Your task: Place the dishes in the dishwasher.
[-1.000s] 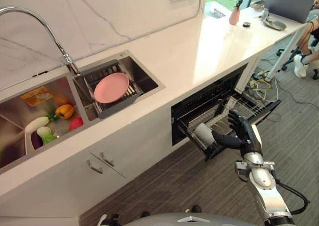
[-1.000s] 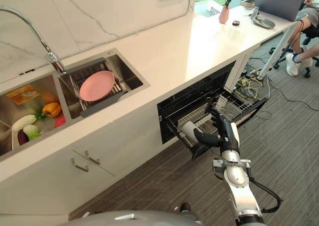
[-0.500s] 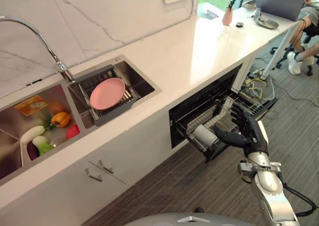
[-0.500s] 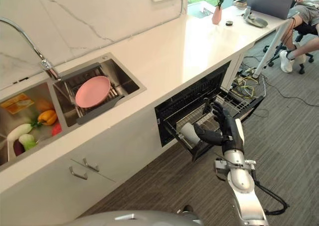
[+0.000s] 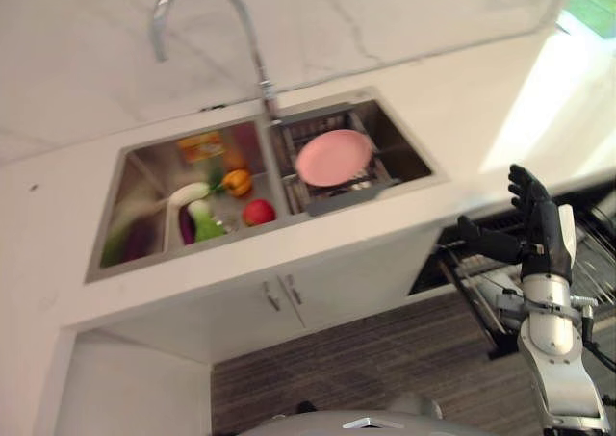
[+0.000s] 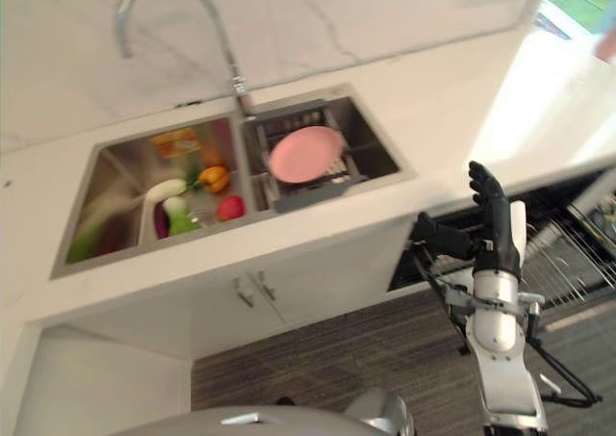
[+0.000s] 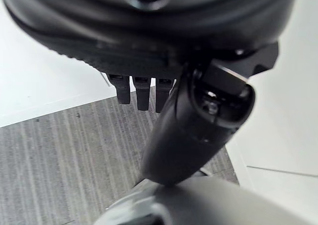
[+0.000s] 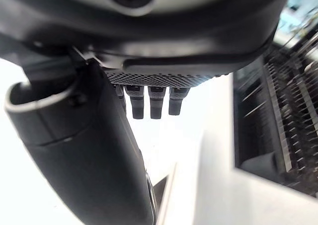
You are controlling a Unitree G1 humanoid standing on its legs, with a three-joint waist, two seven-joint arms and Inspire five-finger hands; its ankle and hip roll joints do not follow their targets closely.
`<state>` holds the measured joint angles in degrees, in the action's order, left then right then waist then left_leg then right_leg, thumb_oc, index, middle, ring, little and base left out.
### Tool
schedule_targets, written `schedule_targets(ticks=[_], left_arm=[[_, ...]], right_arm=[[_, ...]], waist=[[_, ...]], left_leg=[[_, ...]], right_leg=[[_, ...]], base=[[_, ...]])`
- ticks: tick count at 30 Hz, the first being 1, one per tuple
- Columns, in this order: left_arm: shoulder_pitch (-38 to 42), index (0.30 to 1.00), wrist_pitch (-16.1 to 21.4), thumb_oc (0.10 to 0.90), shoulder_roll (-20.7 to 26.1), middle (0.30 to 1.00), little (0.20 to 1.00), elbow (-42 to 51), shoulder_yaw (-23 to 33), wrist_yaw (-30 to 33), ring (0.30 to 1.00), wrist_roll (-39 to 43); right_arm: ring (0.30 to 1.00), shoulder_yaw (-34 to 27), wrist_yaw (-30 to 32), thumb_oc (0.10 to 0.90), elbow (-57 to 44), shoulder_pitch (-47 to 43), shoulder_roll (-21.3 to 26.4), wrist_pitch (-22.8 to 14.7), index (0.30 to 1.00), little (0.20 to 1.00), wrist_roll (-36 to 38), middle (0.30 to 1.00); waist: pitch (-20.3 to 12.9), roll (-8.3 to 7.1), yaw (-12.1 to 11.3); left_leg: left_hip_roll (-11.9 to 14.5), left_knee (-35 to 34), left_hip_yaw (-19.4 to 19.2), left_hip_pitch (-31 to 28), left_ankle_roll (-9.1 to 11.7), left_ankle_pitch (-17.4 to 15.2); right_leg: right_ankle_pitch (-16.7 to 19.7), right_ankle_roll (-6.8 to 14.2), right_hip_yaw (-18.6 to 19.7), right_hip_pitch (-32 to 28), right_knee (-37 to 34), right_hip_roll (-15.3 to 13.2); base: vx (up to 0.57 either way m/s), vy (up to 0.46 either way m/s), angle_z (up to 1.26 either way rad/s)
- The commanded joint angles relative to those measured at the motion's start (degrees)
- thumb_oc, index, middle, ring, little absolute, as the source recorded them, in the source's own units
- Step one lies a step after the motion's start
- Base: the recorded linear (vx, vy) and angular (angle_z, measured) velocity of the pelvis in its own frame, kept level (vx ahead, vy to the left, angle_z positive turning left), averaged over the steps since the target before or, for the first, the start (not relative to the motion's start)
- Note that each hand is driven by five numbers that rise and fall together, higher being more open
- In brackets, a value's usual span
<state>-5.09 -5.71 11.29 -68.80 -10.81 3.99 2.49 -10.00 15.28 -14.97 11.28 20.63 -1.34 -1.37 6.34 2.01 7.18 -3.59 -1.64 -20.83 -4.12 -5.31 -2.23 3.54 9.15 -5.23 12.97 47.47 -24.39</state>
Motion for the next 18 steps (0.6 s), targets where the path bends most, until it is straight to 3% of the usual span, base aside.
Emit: schedule_targets(ticks=[1,2,3,4,6,9,18], left_arm=[[2.9,0.900,1.5,0.800,-2.9,0.900,0.900,2.2,1.6,-1.2,0.900,-1.4],[3.1,0.900,1.8,0.800,-2.5,0.900,0.900,2.7,1.0,-1.0,0.900,-1.8],[3.4,0.900,2.3,0.800,-1.8,0.900,0.900,3.5,-1.1,-1.7,0.900,-4.1],[3.5,0.900,2.0,0.800,-1.7,0.900,0.900,3.9,-0.7,-1.8,0.900,-3.2],[4.6,0.900,1.7,0.800,-1.7,0.900,0.900,1.9,0.5,-1.0,0.900,-3.3],[3.3,0.900,1.8,0.800,-2.2,0.900,0.900,0.3,2.2,-0.7,0.900,-3.1],[2.3,0.900,1.8,0.800,-3.2,0.900,0.900,-3.5,1.6,-2.1,0.900,-6.4]], right_arm=[[0.900,-4.3,3.0,0.800,-9.4,-8.4,2.5,-7.2,0.900,0.900,-2.6,0.900],[0.900,-4.8,3.5,0.800,-10.3,-9.1,2.6,-7.5,0.900,0.900,-1.9,0.900],[0.900,-5.9,4.9,0.800,-10.0,-10.6,4.3,-7.8,0.900,0.900,-3.2,0.900],[0.900,-5.5,5.3,0.800,-9.5,-10.7,4.5,-7.6,0.900,0.900,-3.1,0.900],[0.900,-5.5,4.6,0.800,-9.7,-9.6,3.5,-7.7,0.900,0.900,-2.5,0.900],[0.900,-5.6,4.2,0.800,-8.5,-9.2,2.4,-8.2,0.900,0.900,-1.0,0.900],[0.900,-2.5,-0.3,0.800,-6.4,-7.1,3.1,-8.6,0.900,0.900,3.4,0.900]], waist=[[0.6,2.00,1.6],[1.0,2.07,1.7],[1.4,0.95,2.6],[1.5,0.47,2.2],[0.8,-0.57,1.6],[-1.1,-0.77,0.2],[-3.0,-0.42,-0.3]], left_leg=[[7.1,-3.1,2.1,-3.0,5.4,0.3],[7.1,-3.0,4.0,-3.0,5.8,0.4],[6.9,-3.1,5.7,-3.5,6.8,0.0],[7.1,-2.7,5.9,-3.4,7.0,0.0],[7.4,-2.5,6.1,-3.8,7.3,-0.4],[8.5,-2.2,4.8,-4.5,8.1,-0.6],[10.0,-2.5,1.9,-7.6,9.5,-0.8]], right_leg=[[-1.6,1.2,-2.9,-8.1,-20.8,8.6],[-2.7,0.6,-2.6,-8.3,-26.2,9.7],[-2.0,1.4,0.8,-7.4,-36.0,11.1],[-2.5,2.4,0.8,-9.0,-38.8,11.1],[-2.0,2.1,0.4,-10.8,-39.7,10.7],[-2.2,1.9,-2.2,-13.4,-43.8,11.0],[-2.7,1.0,-1.5,-17.2,-49.4,13.3]], base=[[0.10,-0.064,0.60],[0.16,-0.134,0.76],[0.17,-0.132,1.28],[0.16,-0.137,1.32],[0.07,-0.116,1.25],[0.11,-0.119,0.92],[0.07,-0.085,-0.49]])
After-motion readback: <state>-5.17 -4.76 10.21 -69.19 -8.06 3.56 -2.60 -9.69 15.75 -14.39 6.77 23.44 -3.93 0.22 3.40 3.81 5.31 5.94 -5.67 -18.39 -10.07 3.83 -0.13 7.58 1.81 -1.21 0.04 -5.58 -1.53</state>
